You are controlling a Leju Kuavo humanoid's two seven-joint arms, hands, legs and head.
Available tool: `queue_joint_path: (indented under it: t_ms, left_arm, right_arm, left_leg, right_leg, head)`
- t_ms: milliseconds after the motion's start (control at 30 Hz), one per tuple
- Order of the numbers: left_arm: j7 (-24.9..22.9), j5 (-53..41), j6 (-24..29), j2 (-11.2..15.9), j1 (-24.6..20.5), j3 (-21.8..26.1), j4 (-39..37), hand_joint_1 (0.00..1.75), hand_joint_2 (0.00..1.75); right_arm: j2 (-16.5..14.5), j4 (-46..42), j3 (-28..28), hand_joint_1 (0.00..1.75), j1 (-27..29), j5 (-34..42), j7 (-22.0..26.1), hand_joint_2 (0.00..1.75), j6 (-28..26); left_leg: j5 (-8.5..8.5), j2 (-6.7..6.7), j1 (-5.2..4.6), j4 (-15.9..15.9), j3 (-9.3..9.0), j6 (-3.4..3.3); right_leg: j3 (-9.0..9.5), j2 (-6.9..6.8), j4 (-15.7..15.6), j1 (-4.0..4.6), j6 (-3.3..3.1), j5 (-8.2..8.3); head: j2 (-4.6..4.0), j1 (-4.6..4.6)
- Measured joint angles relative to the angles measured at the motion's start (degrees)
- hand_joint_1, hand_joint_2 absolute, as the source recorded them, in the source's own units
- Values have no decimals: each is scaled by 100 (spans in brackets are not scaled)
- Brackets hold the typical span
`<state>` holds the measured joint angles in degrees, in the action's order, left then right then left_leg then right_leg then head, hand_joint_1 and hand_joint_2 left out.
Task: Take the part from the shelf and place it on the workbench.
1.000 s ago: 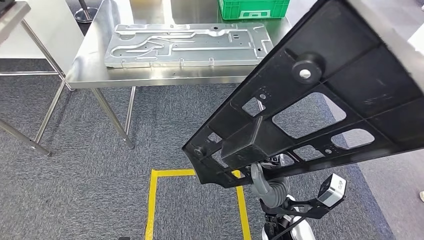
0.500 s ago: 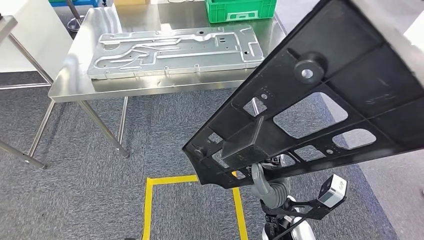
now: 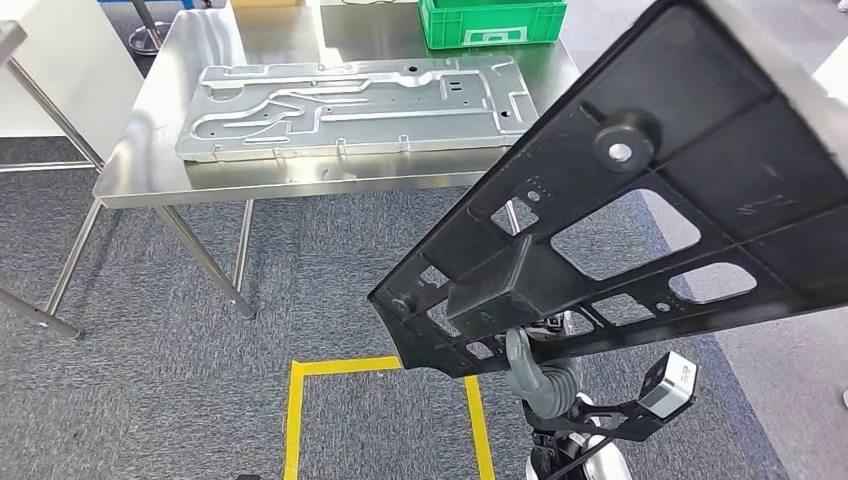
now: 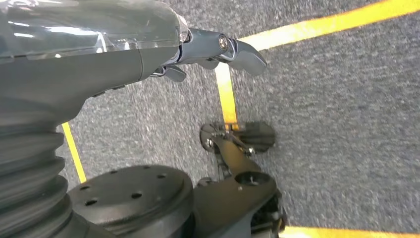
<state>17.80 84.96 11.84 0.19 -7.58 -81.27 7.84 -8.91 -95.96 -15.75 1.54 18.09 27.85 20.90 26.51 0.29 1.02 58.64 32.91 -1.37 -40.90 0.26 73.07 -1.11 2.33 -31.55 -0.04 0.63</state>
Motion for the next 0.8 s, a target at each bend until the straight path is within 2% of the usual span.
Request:
queue_joint_path:
  t_ms: [67,100,133,167,267,300,333,400,433,467,500,533,567,600,633,667,733,800]
  left_arm:
    - [-1,8,-2,-3,-2,-2,0,0,175]
    - [-1,11,-3,-4,-7,-3,-1,0,175]
    - [-2,14,-5,-3,-12,-6,-1,0,175]
    - [-3,16,-8,-2,-15,-10,-2,0,175]
    - [-5,20,-15,-2,-23,-25,-2,0,175]
    - [-3,20,-16,-2,-29,-28,-2,0,175]
    - [-1,21,-18,-2,-34,-31,-2,0,175]
    - [4,27,-20,-2,-33,-34,-2,0,175]
    - [5,33,-21,-2,-24,-36,-2,0,175]
    - [5,43,-21,-2,-14,-37,-2,0,175]
    - [5,51,-21,-1,-5,-38,-2,0,175]
    - [5,59,-21,2,-1,-39,-2,0,175]
    - [5,65,-21,4,-1,-39,-2,0,175]
    - [5,67,-21,12,-3,-39,-3,0,175]
    - [6,68,-22,17,-7,-39,-5,0,175]
    - [7,68,-26,22,-9,-39,-8,0,175]
    - [8,68,-35,26,-6,-39,-12,0,175]
    - [10,72,-44,16,-1,-39,-14,0,175]
  right_arm:
    - [1,-2,2,175,-1,-3,5,175,-3]
    - [1,-4,2,175,-2,-8,6,175,-4]
    - [1,-8,2,175,0,-13,6,175,-5]
    - [1,-11,2,175,3,-16,6,175,-7]
    - [0,-31,4,175,10,-28,5,175,-11]
    - [-2,-40,4,175,8,-38,4,175,-11]
    - [-5,-48,4,175,7,-49,4,175,-11]
    - [-12,-54,4,175,7,-72,-2,175,-13]
    - [-14,-53,4,175,10,-86,-8,175,-13]
    - [-14,-52,4,175,12,-102,-14,175,-15]
    - [-14,-52,4,175,13,-119,-19,175,-17]
    - [-14,-52,4,175,13,-139,-24,175,-21]
    - [-15,-53,4,175,13,-158,-28,175,-24]
    - [-15,-53,4,175,13,-175,-35,175,-26]
    - [-15,-54,4,175,11,-187,-42,175,-27]
    - [-16,-54,4,175,10,-195,-49,175,-27]
    - [-16,-54,4,175,9,-204,-54,175,-28]
    - [-16,-66,4,175,7,-221,-50,175,-27]
  left_leg:
    - [75,-10,23,0,-98,59]
    - [112,-15,25,8,-133,100]
    - [138,-17,21,7,-154,142]
    - [155,-17,16,0,-160,183]
    - [208,-4,31,2,-187,284]
    - [281,-3,36,120,-145,303]
    - [398,-5,39,348,-39,313]
    - [708,-6,33,1133,382,308]
    - [793,-6,29,1477,594,300]
    - [790,-6,22,1678,741,285]
    - [656,-6,14,1613,760,258]
    - [441,-7,-1,1338,671,220]
    - [199,-8,-23,943,514,171]
    - [30,-6,-51,565,352,117]
    - [-67,-5,-80,284,228,75]
    - [-96,-5,-107,129,158,46]
    - [-75,-8,-141,57,127,18]
    - [-88,-15,-113,-13,67,-13]
  right_leg:
    - [285,-18,-749,-24,11,487]
    - [424,-23,-1081,-15,-6,621]
    - [510,-25,-1288,-1,-36,675]
    - [536,-21,-1359,18,-77,653]
    - [559,0,-1397,31,-221,627]
    - [585,-2,-1413,29,-266,616]
    - [614,-7,-1427,28,-307,604]
    - [649,-16,-1429,61,-368,565]
    - [665,-12,-1429,84,-389,547]
    - [685,-4,-1428,109,-407,529]
    - [715,8,-1428,134,-419,508]
    - [754,19,-1428,156,-424,484]
    - [798,27,-1428,175,-425,457]
    - [836,29,-1433,188,-419,432]
    - [856,30,-1429,196,-404,410]
    - [862,26,-1427,193,-384,395]
    - [859,19,-1429,177,-331,377]
    - [873,12,-1414,186,-271,340]
  head:
    - [0,1]
    - [0,3]
    - [0,2]
    - [0,-1]
    - [0,-9]
    - [0,-19]
    - [0,-27]
    - [0,-42]
    - [0,-41]
    - [0,-42]
    - [0,-42]
    - [0,-41]
    - [0,-41]
    - [0,-38]
    - [0,-36]
    - [0,-31]
    - [0,-27]
    - [0,-21]
